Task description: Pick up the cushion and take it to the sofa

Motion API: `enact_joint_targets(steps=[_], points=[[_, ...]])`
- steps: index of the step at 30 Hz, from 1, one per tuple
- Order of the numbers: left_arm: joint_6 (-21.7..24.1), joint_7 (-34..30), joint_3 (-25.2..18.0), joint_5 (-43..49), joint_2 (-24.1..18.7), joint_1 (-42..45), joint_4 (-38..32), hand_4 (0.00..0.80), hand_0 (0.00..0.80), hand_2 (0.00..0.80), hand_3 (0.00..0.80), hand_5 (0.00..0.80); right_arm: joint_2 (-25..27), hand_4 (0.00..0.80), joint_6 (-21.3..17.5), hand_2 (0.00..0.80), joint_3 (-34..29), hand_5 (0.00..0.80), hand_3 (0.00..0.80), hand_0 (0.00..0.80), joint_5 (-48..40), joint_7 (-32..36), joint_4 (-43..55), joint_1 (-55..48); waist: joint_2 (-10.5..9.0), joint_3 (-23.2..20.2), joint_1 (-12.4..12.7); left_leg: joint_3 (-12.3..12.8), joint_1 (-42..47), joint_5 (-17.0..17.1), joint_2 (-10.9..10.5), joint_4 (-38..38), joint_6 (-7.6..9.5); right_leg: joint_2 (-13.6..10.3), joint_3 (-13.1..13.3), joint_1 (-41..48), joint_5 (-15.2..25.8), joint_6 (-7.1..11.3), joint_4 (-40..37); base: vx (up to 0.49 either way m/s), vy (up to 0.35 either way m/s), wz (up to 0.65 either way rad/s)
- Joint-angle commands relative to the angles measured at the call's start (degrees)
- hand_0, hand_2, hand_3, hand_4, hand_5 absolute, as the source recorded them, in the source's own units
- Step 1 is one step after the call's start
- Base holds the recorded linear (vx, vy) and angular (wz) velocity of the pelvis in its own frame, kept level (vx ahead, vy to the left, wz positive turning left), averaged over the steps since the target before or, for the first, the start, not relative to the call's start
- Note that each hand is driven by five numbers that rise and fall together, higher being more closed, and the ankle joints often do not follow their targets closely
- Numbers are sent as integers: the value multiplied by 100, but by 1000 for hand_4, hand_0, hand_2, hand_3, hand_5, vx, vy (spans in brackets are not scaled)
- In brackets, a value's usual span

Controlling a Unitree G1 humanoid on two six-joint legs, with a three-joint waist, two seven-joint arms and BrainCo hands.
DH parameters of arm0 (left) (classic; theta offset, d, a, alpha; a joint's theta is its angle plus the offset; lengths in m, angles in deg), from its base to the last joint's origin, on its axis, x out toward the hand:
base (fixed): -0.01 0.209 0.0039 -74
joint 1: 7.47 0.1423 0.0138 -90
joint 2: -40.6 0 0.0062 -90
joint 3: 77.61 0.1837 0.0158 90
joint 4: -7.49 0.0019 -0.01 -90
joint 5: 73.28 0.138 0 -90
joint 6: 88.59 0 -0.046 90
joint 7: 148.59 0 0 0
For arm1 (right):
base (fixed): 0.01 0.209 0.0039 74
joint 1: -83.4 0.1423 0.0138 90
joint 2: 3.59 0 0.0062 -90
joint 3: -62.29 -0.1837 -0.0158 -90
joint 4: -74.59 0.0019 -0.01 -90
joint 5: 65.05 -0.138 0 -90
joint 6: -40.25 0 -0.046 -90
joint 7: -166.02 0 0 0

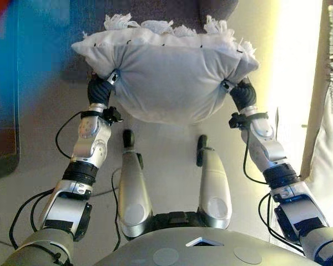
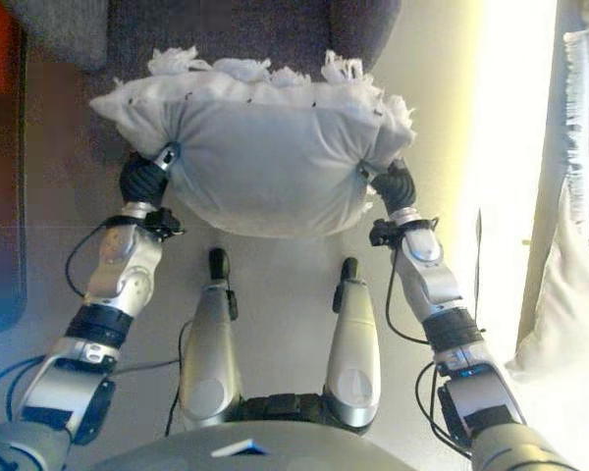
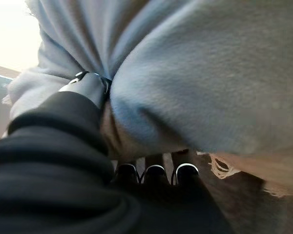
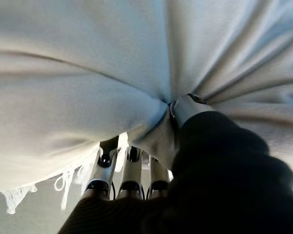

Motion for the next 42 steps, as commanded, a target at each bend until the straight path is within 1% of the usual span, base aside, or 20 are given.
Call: enact_joint_targets(steps=[1,3,5,8,9,10,11,12,13,17,20,22,26,30,33,35,37,39,40,42], points=[[117,-442,451,106,397,353,-717,800,800,800,800,800,-374,800,-342,800,154,800,800,800,-355,457,514,-473,226,-1294,157,192,570,142,-178,-783,523,21,-295,377,416,-172,-699,237,99,9],[-5,-473,468,75,448,566,-682,800,800,800,800,800,-404,800,-270,800,159,800,800,800,-325,616,466,-771,218,-1515,141,315,1014,135,-249,-1069,585,9,-354,824,477,-129,-1009,245,91,5],[-143,-485,484,152,485,715,-625,800,800,800,800,800,-420,800,-168,800,182,800,800,800,-348,785,427,-974,205,-1718,131,471,1418,135,-266,-1321,619,7,-419,1223,518,-105,-1258,252,54,-9],[-354,-569,492,149,498,898,-500,800,800,800,800,800,-379,800,-9,800,147,800,800,800,-405,991,397,-1283,141,-2083,93,878,1972,30,-296,-1459,633,-50,-586,1867,617,-89,-1685,283,7,-2],[-419,-606,473,139,501,929,-505,800,800,800,800,800,-362,800,18,800,98,800,800,800,-400,1038,403,-1354,130,-2133,65,1081,2071,11,-285,-1453,619,-87,-690,2007,658,-83,-1768,206,-15,6],[-524,-685,461,85,536,946,-500,800,800,800,800,800,-349,800,14,800,13,800,800,800,-364,1077,421,-1449,113,-2198,-1,1451,2202,-11,-238,-1436,601,-141,-866,2171,714,-73,-1859,186,-18,16],[-605,-734,459,80,567,953,-474,800,800,800,800,800,-366,800,13,800,-46,800,800,800,-365,1092,415,-1506,105,-2249,-31,1596,2328,-29,-224,-1461,604,-148,-950,2280,739,-75,-1910,198,-5,29],[-669,-743,458,80,591,965,-452,800,800,800,800,800,-386,800,24,800,-75,800,800,800,-391,1100,414,-1529,103,-2297,-46,1634,2462,-45,-224,-1511,607,-131,-972,2367,749,-79,-1946,178,21,41],[-688,-724,455,71,606,987,-445,800,800,800,800,800,-388,800,47,800,-95,800,800,800,-437,1101,434,-1513,100,-2341,-65,1618,2579,-84,-243,-1538,634,-69,-901,2413,704,-75,-1953,156,38,29],[-794,-614,369,133,617,1066,-475,800,800,800,800,800,-439,800,286,800,-182,800,800,800,-664,1020,547,-1485,67,-2436,-72,1675,2818,-209,-297,-1566,669,-84,-836,2563,778,-72,-2079,86,57,-13],[-761,-608,319,308,586,1039,-422,800,800,800,800,800,-521,800,249,800,-186,800,800,800,-652,971,500,-1509,75,-2486,-106,1744,2940,-222,-386,-1690,720,-124,-840,2578,898,-66,-2119,24,84,-14],[-693,-425,242,387,578,1019,-439,800,800,800,800,800,-586,800,165,800,-192,800,800,800,-475,802,464,-1521,94,-2496,-143,1783,3013,-234,-445,-1752,762,-141,-784,2545,958,-69,-2044,23,107,-15],[-618,-293,150,361,603,1052,-582,800,800,800,800,800,-716,800,65,800,-259,800,800,800,-317,656,579,-1588,88,-2455,-178,1705,2981,-348,-595,-1683,889,-200,-593,2378,1161,-100,-1679,5,95,-11],[-639,-298,307,420,619,944,-532,800,800,800,800,800,-726,800,3,800,-243,800,800,800,-362,578,585,-1541,69,-2356,-169,1579,2889,-493,-691,-1490,1050,-217,-430,2134,1250,-140,-917,-14,92,-2],[-639,-328,454,360,600,849,-407,800,800,800,800,800,-759,800,-27,800,-173,800,800,800,-378,490,536,-1567,118,-2275,-166,1443,2879,-562,-760,-1416,1203,-109,-265,1781,1461,-212,201,20,113,15],[-595,-371,482,350,569,848,-330,800,800,800,800,800,-712,800,-5,800,-96,800,800,800,-398,531,534,-1616,188,-2191,-202,1423,2978,-578,-738,-1432,1246,-12,-188,1400,1642,-223,965,75,102,15],[-602,-397,409,341,551,890,-288,800,800,800,800,800,-686,800,109,800,-55,800,800,800,-407,628,502,-1627,241,-2143,-218,1461,3134,-568,-698,-1502,1237,-33,-226,1074,1809,-177,1290,158,25,6],[-691,-377,345,352,555,922,-310,800,800,800,800,800,-680,800,184,800,-68,800,800,800,-467,711,467,-1638,175,-2143,-276,1413,3251,-609,-748,-1508,1201,67,-108,968,1905,-156,798,268,-114,16],[-743,-375,322,384,560,939,-314,800,800,800,800,800,-705,800,184,800,-95,800,800,800,-466,769,440,-1669,107,-2151,-329,1361,3306,-666,-781,-1471,1158,93,-7,1001,1934,-138,310,375,-207,6],[-767,-384,350,440,570,939,-303,800,800,800,800,800,-713,800,165,800,-151,800,800,800,-461,813,456,-1730,-47,-2136,-485,1170,3403,-878,-866,-1345,1102,30,309,1001,2091,-68,-997,459,-258,-3]])
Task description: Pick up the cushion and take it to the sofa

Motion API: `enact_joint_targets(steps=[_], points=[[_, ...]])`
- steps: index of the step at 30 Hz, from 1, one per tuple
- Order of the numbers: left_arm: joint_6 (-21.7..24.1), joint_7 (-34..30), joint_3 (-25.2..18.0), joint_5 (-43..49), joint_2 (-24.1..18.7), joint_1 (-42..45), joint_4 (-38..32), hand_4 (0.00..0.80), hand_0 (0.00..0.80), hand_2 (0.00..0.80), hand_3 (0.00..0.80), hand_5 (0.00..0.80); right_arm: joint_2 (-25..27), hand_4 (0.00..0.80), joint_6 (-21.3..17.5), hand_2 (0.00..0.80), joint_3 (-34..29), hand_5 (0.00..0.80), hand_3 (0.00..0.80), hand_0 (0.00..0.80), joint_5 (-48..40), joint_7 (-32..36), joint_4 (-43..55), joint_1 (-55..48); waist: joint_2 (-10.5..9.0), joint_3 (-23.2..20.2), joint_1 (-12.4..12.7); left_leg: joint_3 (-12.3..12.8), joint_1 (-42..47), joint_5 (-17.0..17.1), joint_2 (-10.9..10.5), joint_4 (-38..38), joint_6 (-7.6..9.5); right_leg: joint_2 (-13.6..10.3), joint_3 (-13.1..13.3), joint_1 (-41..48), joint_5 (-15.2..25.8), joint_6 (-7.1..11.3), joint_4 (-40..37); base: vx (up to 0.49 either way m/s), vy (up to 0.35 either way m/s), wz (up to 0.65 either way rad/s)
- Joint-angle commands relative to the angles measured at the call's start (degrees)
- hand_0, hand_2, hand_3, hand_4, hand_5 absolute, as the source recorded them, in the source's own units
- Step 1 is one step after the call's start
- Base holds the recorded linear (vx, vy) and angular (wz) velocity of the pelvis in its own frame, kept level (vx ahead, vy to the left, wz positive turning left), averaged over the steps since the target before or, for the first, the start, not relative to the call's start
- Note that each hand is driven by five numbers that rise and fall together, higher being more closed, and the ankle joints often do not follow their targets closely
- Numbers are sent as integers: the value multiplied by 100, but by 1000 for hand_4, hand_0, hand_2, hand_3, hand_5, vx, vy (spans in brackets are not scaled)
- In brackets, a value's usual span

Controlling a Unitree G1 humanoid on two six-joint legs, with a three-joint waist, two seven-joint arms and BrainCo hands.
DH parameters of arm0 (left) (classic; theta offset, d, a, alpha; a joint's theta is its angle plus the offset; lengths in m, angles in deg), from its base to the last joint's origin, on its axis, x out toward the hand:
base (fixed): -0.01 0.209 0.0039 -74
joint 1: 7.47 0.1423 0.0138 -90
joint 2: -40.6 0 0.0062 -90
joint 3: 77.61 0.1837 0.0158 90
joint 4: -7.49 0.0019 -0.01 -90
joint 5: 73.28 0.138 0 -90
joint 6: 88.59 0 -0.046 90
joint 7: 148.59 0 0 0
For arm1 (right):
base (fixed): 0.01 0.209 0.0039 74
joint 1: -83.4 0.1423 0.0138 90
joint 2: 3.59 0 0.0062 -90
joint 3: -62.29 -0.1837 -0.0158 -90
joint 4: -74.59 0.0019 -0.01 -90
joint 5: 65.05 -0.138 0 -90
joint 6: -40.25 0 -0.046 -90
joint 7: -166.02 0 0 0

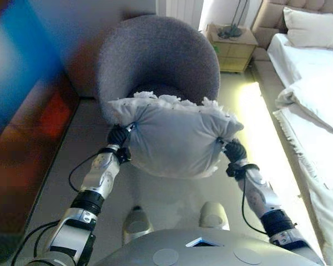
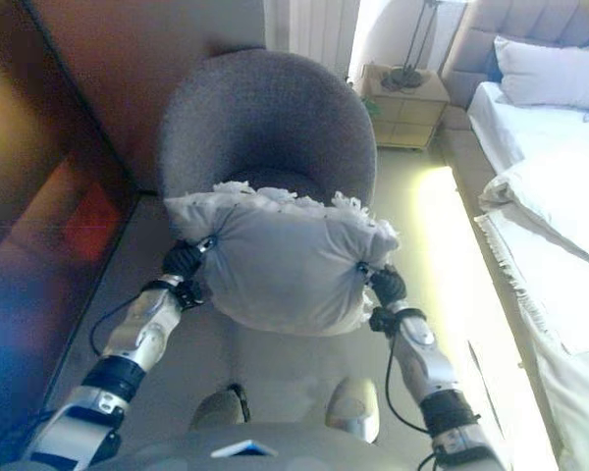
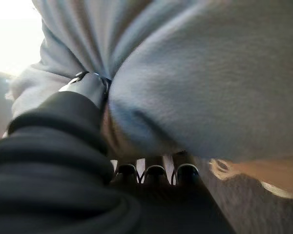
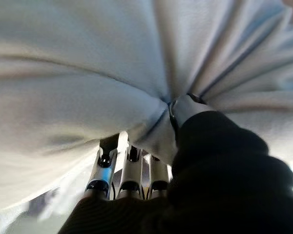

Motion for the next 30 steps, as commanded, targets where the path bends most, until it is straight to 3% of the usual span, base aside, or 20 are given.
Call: enact_joint_targets(steps=[1,4,8,10,12,14,17,19,22,26,30], points=[[321,-271,294,102,185,-281,-609,800,800,800,800,800,-154,800,-394,800,-79,800,800,800,-220,297,406,410,-145,-127,-351,-335,1204,853,-209,-2205,-187,-42,559,-225,1454,113,-1703,481,-238,23],[357,-353,228,86,147,-179,-665,800,800,800,800,800,-31,800,-391,800,-195,800,800,800,-322,463,436,350,-190,-102,-437,-434,1289,565,-119,-1983,-215,-99,564,-234,1473,211,-2762,463,-203,63],[431,-422,89,179,139,84,-773,800,800,800,800,800,-17,800,-431,800,-202,800,800,800,-376,681,339,450,-332,-123,-343,-594,1516,241,-60,-1735,-184,-11,440,-158,1383,176,-2547,461,-228,32],[340,-439,13,92,152,148,-898,800,800,800,800,800,9,800,-388,800,-159,800,800,800,-238,621,458,469,-330,-189,-351,-584,1518,253,126,-1470,-323,21,539,-108,1296,119,-2212,418,-195,64],[276,-506,-146,-53,109,328,-955,800,800,800,800,800,68,800,-173,800,-115,800,800,800,-189,606,535,533,-245,-298,-348,-468,1806,594,493,-1503,-509,146,468,-145,1018,61,-1723,404,-159,62],[276,-451,-227,-97,72,433,-964,800,800,800,800,800,154,800,16,800,-13,800,800,800,-238,691,572,616,-154,-374,-350,-518,1706,1399,824,-1276,-762,447,595,-35,658,-96,-1560,378,-193,10],[297,-407,-340,-160,131,524,-1066,800,800,800,800,800,192,800,99,800,49,800,800,800,-113,855,550,668,-189,-465,-312,-468,1415,2085,1035,-654,-862,674,510,265,516,-389,-1753,338,-257,-4],[331,-420,-341,-146,187,516,-1092,800,800,800,800,800,279,800,72,800,45,800,800,800,-83,891,579,650,-244,-502,-314,-385,1089,2291,1152,-85,-853,769,419,418,424,-607,-1793,271,-214,-4],[325,-527,-289,-122,300,466,-1087,800,800,800,800,800,288,800,-39,800,1,800,800,800,-40,775,632,515,-345,-487,-326,-266,710,2193,1345,239,-708,837,276,696,251,-777,-1802,221,-136,29],[348,-527,-124,-82,318,423,-1129,800,800,800,800,800,347,800,-47,800,-96,800,800,800,-178,801,637,501,-269,-443,-255,-373,777,2330,1141,-1034,-693,1010,231,1021,2,-752,-1915,150,44,49],[369,-324,-104,-156,303,366,-1171,800,800,800,800,800,413,800,116,800,-127,800,800,800,-255,848,576,665,-117,-318,128,-1129,281,2310,359,-2126,-745,1115,256,1406,-237,-664,-2113,187,84,37]])
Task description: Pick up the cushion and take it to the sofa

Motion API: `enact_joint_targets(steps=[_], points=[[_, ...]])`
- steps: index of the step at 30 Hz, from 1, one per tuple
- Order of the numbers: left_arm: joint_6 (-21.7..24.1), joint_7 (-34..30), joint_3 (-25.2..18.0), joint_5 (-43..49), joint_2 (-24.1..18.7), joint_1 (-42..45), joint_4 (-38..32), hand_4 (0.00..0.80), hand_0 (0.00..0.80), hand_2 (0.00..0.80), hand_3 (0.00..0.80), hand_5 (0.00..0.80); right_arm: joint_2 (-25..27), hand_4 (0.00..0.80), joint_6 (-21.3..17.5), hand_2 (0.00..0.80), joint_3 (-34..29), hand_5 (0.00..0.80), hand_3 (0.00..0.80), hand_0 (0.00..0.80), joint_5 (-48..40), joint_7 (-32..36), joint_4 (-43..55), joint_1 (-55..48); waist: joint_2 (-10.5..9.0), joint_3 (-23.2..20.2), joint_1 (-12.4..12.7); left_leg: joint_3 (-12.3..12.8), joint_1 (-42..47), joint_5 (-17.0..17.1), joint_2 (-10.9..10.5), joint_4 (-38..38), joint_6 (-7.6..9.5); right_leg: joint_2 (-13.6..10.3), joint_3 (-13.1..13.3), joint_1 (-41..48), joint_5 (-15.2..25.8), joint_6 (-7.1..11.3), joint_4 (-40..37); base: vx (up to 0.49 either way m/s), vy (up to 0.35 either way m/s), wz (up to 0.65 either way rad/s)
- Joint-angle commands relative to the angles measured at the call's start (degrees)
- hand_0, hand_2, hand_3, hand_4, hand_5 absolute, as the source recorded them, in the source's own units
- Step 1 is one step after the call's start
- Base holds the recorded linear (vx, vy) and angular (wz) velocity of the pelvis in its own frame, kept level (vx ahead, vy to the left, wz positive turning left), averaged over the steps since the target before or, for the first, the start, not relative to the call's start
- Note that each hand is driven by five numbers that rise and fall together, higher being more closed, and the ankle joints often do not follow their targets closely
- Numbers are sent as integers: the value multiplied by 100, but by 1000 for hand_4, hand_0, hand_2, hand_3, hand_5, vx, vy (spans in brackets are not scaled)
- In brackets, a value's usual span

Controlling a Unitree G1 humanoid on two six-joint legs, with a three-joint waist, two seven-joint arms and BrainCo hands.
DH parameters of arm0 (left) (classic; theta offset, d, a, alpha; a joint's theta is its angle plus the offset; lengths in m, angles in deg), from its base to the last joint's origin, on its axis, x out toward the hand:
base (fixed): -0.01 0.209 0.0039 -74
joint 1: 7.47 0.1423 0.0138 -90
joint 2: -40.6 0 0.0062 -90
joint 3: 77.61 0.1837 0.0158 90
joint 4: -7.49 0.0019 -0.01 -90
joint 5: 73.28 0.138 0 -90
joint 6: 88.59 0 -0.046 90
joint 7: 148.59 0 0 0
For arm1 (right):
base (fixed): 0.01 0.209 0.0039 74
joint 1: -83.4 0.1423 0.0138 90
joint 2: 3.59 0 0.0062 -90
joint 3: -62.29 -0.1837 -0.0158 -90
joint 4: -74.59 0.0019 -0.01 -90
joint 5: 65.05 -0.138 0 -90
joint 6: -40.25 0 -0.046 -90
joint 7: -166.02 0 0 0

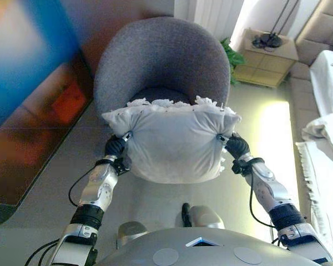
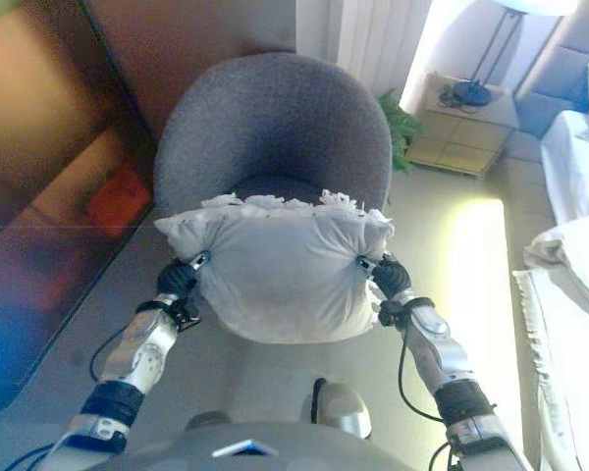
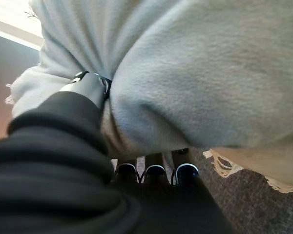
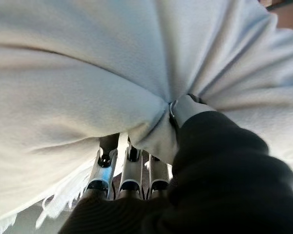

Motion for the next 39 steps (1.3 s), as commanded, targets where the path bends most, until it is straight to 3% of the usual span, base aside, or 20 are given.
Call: enact_joint_targets(steps=[1,3,5,7,10,11,12,16,18,22,24,28,35,39], points=[[470,-96,107,-229,-1,-365,-698,800,800,800,800,800,-208,800,-249,800,-5,800,800,800,-302,272,593,471,121,-127,454,-417,-488,555,-339,-526,92,192,212,585,127,427,-547,220,59,15],[571,-82,-11,-204,-7,-159,-751,800,800,800,800,800,-314,800,-259,800,141,800,800,800,-227,184,590,514,213,-21,810,-729,-1254,985,-640,-1058,24,397,423,955,-61,354,-639,323,66,-25],[639,-201,-156,-216,-42,-4,-769,800,800,800,800,800,-363,800,-272,800,185,800,800,800,-185,134,593,507,227,58,994,-735,-1635,1080,-803,-1205,45,479,545,1176,-237,302,-610,313,59,-72],[715,-276,-241,-286,-53,1,-694,800,800,800,800,800,-384,800,-280,800,179,800,800,800,-172,173,557,511,242,72,1031,-547,-1784,1074,-826,-1140,70,512,543,1260,-378,261,-537,232,84,-116],[829,-233,-221,-334,-12,-270,-533,800,800,800,800,800,-418,800,-288,800,111,800,800,800,-95,354,375,557,248,-21,882,287,-1617,869,-694,-775,218,410,178,1283,-563,285,-274,296,144,-54],[852,-153,-161,-323,-5,-330,-507,800,800,800,800,800,-422,800,-269,800,102,800,800,800,-144,405,339,553,248,-58,861,413,-1540,809,-689,-743,257,372,82,1310,-607,314,-217,322,132,1],[875,-49,-97,-306,-20,-400,-472,800,800,800,800,800,-436,800,-205,800,91,800,800,800,-273,460,292,577,228,-119,867,383,-1431,696,-739,-735,360,301,19,1311,-587,384,-85,319,115,9],[864,-89,-119,-263,-75,-464,-444,800,800,800,800,800,-503,800,-176,800,49,800,800,800,-269,494,242,638,135,-284,948,425,-1159,408,-889,-657,558,-26,-286,1116,-192,697,441,273,96,-1],[739,-196,-178,-131,-115,-409,-539,800,800,800,800,800,-630,800,-263,800,-10,800,800,800,-257,413,268,641,124,-356,1041,566,-1089,289,-912,-617,638,-273,-568,1024,86,806,959,233,160,-14],[729,-284,-142,-214,-220,-438,-476,800,800,800,800,800,-858,800,-448,800,-11,800,800,800,-191,173,434,390,255,-392,962,770,-796,76,-936,-661,856,-444,-588,439,778,856,2662,220,246,-7],[670,-221,-133,-302,-191,-497,-519,800,800,800,800,800,-919,800,-495,800,53,800,800,800,-20,114,431,319,320,-377,881,773,-565,33,-917,-771,873,-593,-611,40,857,798,2929,176,175,20],[535,-146,-64,-340,-182,-617,-568,800,800,800,800,800,-756,800,-576,800,-34,800,800,800,-103,-10,369,334,292,-310,705,717,-258,-6,-900,-890,788,-756,-573,-295,928,826,2112,139,-18,24],[548,108,212,-111,-52,-857,-530,800,800,800,800,800,-615,800,-733,800,-378,800,800,800,-594,-97,440,460,-48,-177,354,508,19,-466,-804,-693,540,-1204,3,-449,1765,1199,-348,151,-177,53],[339,242,225,106,-56,-979,-535,800,800,800,800,800,-549,800,-715,800,-469,800,800,800,-762,-303,374,738,-90,-161,265,381,193,-743,-716,-594,541,-1213,359,-634,1981,1296,-720,181,-128,63]])
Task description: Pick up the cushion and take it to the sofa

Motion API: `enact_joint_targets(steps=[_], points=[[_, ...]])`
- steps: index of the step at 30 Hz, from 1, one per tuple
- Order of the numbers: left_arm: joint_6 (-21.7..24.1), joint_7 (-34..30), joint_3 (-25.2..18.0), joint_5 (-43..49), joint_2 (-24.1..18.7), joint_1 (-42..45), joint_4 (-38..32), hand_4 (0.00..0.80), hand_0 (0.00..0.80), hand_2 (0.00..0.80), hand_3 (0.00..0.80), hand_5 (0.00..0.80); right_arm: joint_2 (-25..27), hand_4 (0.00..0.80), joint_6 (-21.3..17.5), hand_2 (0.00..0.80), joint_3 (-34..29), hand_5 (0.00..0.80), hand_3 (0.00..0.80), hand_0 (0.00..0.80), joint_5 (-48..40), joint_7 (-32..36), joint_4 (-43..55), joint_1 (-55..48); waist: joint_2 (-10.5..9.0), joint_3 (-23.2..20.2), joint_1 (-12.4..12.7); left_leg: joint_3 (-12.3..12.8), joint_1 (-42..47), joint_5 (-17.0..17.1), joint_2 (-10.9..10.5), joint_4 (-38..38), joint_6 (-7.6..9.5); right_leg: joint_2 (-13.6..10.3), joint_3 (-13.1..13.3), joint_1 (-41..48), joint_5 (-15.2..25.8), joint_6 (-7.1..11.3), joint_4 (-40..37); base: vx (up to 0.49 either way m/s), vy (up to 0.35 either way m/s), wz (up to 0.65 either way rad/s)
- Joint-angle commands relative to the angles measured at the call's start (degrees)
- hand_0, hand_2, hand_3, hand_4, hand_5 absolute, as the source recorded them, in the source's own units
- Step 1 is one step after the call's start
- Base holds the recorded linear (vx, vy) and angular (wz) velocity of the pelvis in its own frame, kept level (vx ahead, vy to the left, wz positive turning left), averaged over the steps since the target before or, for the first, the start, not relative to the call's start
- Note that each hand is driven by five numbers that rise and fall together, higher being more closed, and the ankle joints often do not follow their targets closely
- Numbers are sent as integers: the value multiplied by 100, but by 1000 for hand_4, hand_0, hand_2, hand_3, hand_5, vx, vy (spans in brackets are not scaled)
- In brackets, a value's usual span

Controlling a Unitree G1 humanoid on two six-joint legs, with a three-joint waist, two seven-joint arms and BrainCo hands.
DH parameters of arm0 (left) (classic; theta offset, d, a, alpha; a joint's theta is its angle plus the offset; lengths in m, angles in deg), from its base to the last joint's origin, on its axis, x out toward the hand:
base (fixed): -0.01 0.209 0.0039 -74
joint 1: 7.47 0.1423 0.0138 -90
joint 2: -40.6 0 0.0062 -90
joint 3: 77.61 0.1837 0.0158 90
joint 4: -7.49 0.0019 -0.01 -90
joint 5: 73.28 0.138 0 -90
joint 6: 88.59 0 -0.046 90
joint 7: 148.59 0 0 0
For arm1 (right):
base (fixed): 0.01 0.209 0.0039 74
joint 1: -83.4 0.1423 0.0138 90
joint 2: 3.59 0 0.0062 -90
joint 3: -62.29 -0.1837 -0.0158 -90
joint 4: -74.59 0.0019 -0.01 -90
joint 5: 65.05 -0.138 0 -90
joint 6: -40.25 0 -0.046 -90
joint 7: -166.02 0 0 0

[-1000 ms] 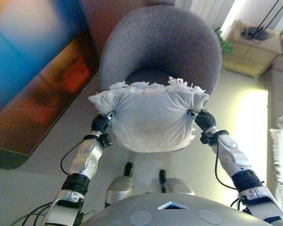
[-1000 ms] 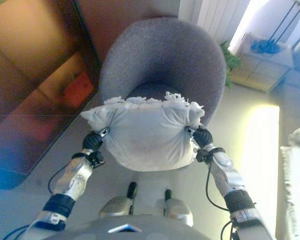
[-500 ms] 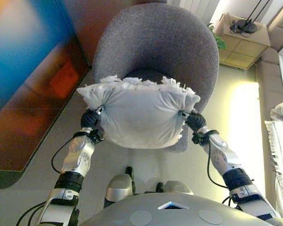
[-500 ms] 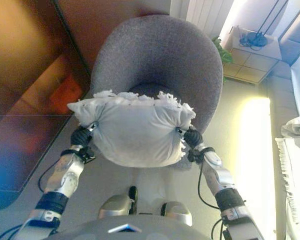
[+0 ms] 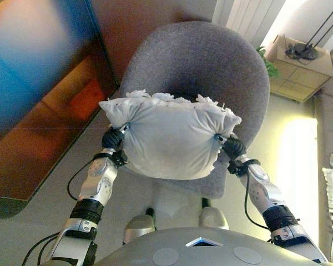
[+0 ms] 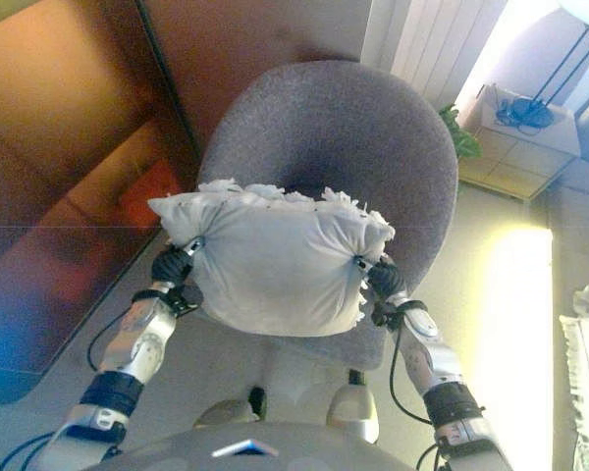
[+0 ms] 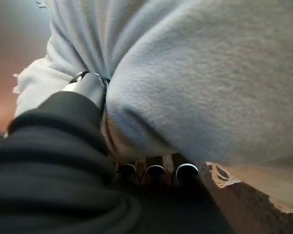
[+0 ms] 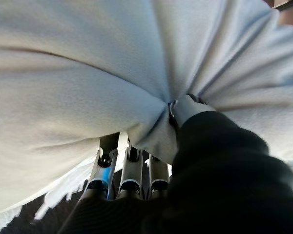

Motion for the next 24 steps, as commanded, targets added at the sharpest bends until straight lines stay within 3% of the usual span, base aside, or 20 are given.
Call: enact_joint_targets(steps=[1,7,12,15,20,24], points=[[63,18,155,257,258,-747,-511,800,800,800,800,800,25,800,-597,800,-464,800,800,800,-602,-126,496,870,287,-126,-106,659,218,-556,268,205,162,-30,300,-721,1241,382,373,180,-90,82],[-233,5,41,408,195,-758,-536,800,800,800,800,800,57,800,-468,800,-672,800,800,800,-676,-402,575,1017,330,-242,-133,621,260,-659,445,461,106,122,458,-487,672,276,628,166,-75,20],[-374,9,-16,206,174,-741,-588,800,800,800,800,800,134,800,-279,800,-648,800,800,800,-636,-485,512,1328,383,-286,-77,585,353,-623,674,485,-5,257,333,-362,173,217,799,190,-115,21],[-460,-2,-78,219,199,-628,-692,800,800,800,800,800,216,800,-78,800,-630,800,800,800,-601,-427,482,1477,438,-303,-35,588,497,-460,841,326,-100,464,166,-231,-228,154,927,228,-125,20],[-482,-56,190,175,281,-1194,-451,800,800,800,800,800,334,800,-248,800,-690,800,800,800,-418,-595,442,1702,508,-200,-143,1072,205,-94,1150,177,-256,464,-422,-290,-452,92,1107,9,-101,39],[-570,128,355,216,328,-1383,-294,800,800,800,800,800,366,800,-19,800,-601,800,800,800,-640,-576,362,1886,519,-104,-162,969,157,-84,1163,226,-310,406,-428,-357,-433,159,1184,36,-108,38]])
